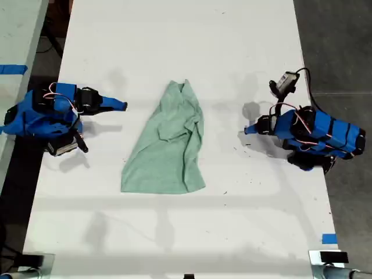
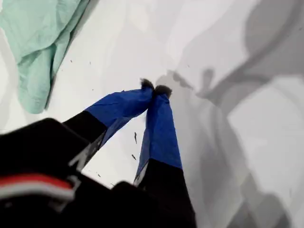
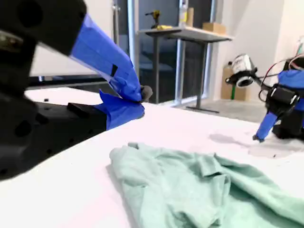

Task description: Fold t shirt

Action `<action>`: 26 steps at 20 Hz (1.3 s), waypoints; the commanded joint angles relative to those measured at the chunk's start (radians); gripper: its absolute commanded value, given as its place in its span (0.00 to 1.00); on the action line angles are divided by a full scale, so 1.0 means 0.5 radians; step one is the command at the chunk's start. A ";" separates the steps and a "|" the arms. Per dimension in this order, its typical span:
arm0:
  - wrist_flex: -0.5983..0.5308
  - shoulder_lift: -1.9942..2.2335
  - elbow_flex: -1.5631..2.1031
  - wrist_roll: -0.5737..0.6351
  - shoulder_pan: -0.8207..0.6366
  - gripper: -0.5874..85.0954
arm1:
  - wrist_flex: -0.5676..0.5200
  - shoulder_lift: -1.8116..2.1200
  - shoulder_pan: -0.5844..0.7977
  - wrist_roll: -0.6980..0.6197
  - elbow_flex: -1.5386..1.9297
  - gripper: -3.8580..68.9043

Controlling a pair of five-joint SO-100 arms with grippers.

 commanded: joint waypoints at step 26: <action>-0.064 -2.780 -0.902 -0.344 0.795 0.24 | -0.040 0.025 -0.021 0.037 0.095 0.06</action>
